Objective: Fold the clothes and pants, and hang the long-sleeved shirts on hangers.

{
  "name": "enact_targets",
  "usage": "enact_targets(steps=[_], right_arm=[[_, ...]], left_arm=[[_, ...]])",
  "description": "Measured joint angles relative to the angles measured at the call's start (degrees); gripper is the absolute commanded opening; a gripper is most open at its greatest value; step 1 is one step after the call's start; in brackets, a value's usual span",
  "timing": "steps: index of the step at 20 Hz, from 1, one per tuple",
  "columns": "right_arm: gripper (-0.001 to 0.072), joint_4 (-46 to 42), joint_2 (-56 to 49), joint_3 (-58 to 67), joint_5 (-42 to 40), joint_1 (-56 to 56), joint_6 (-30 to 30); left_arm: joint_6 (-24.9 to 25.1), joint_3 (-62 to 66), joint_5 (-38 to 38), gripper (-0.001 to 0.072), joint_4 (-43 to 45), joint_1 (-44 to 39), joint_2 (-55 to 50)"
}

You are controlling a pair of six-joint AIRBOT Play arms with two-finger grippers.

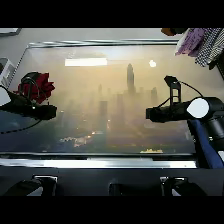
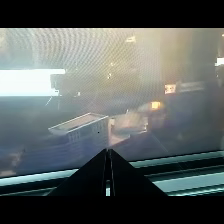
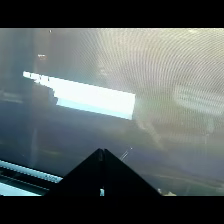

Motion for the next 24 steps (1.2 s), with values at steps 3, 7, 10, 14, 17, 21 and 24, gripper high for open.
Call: enact_targets(steps=[3, 7, 10, 14, 17, 21, 24], right_arm=[[0.0026, 0.0, 0.0, 0.0, 0.0, 0.0, 0.0], [0.0026, 0.0, 0.0, 0.0, 0.0, 0.0, 0.2], [0.0026, 0.0, 0.0, 0.0, 0.0, 0.0, 0.1], [0.0026, 0.0, 0.0, 0.0, 0.0, 0.0, 0.1], [0.0026, 0.0, 0.0, 0.0, 0.0, 0.0, 0.0], [0.0026, 0.0, 0.0, 0.0, -0.1, 0.0, 0.0], [0.0027, 0.0, 0.0, 0.0, -0.5, 0.0, 0.2]], left_arm=[[0.0, 0.0, 0.0, 0.0018, 0.0, 0.0, 0.0], [0.0, 0.0, 0.0, 0.0018, 0.0, 0.0, 0.0], [0.0, 0.0, 0.0, 0.0018, 0.0, 0.0, 0.0], [0.0, 0.0, 0.0, 0.0018, 0.0, 0.0, 0.0], [0.0, 0.0, 0.1, 0.0018, 0.0, 0.0, 0.0], [0.0, 0.0, 1.0, 0.0056, 0.0, 0.0, -0.1], [-0.5, 0.0, 1.3, 0.0680, 0.5, 0.0, -0.7]])
